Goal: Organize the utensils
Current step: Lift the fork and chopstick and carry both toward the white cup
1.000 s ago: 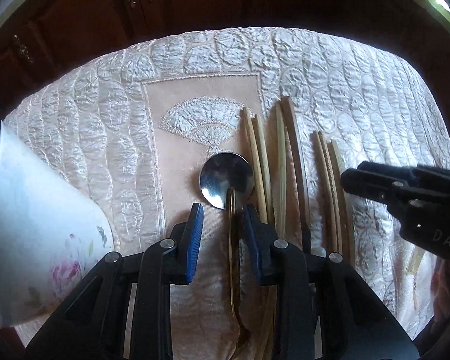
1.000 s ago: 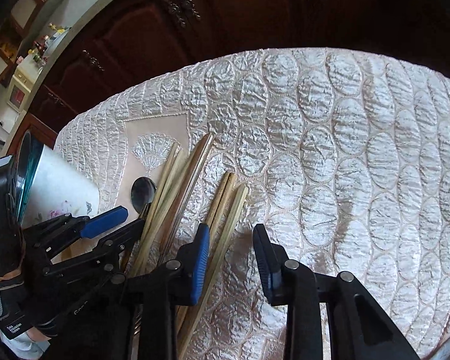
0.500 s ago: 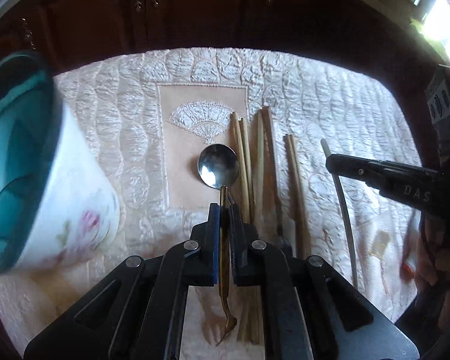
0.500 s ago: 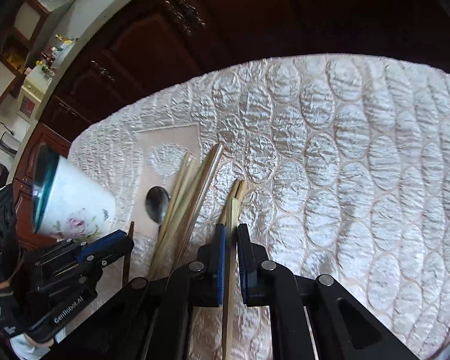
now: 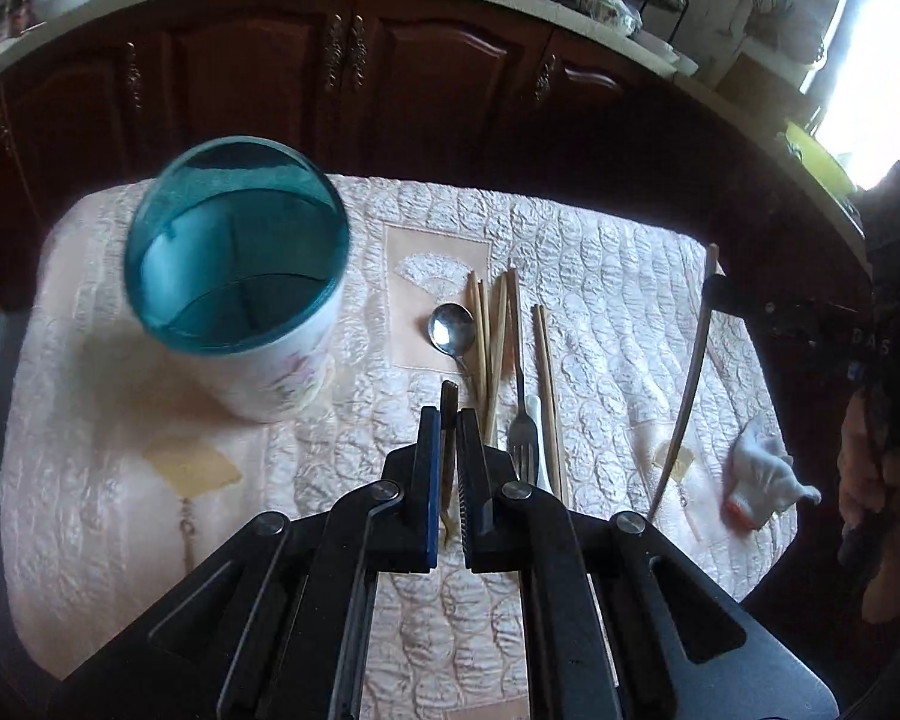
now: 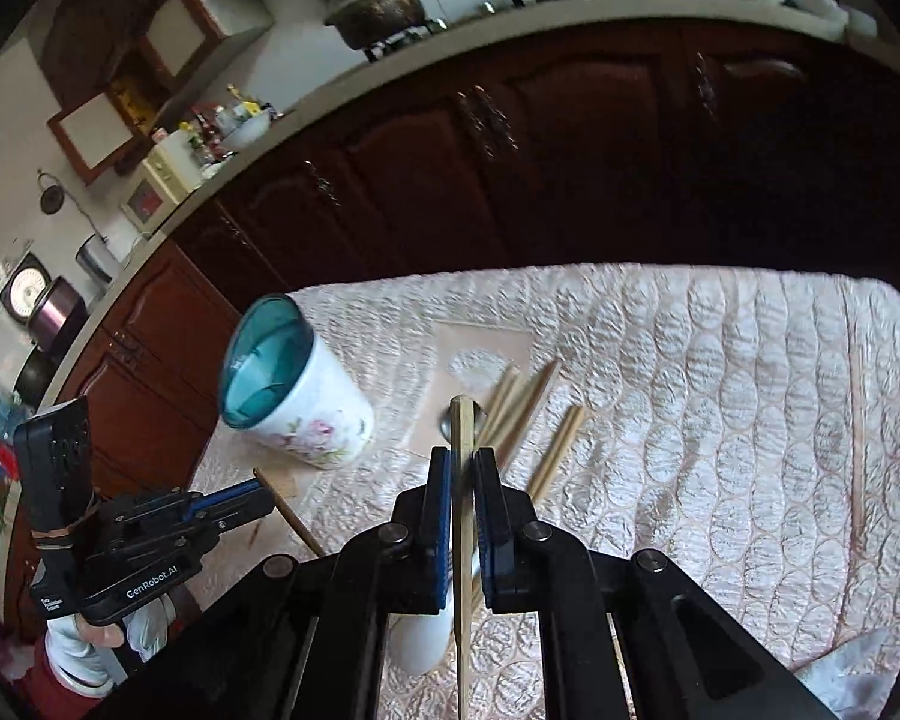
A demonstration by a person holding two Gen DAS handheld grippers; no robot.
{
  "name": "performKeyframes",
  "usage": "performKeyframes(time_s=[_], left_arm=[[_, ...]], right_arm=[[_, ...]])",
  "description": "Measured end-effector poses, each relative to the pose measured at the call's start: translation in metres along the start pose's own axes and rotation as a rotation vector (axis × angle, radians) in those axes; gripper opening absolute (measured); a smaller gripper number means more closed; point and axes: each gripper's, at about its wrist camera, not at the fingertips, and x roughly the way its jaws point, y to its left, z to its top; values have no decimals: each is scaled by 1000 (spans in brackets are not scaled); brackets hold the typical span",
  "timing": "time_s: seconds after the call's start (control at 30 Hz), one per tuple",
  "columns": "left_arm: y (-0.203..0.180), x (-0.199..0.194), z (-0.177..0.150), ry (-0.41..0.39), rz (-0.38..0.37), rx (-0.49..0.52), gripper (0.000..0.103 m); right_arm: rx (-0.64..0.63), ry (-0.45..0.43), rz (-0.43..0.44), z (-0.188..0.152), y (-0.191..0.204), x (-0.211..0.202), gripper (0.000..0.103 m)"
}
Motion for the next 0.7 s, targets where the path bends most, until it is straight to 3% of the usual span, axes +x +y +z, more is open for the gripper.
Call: performKeyframes(time_s=[0.3,0.57,0.63,0.67,0.7], left_arm=[[12,-44,3,-99,19,-20,0],[43,-34,-18,-42,45,-113,2],[50,-29,-29,-20,77,-97,15],[53,-24,-34,8,80,-81,31],[56,-18,-41,38,83,-75,35]], right_arm=[[-98,-67,18,19,40,-39,6],[-113,-85,35,21,50,-49,5],[-120,-88,31,18,50,-51,5],[-121,-89,33,18,49,-53,5],[-120,-91,33,18,48,-54,5]])
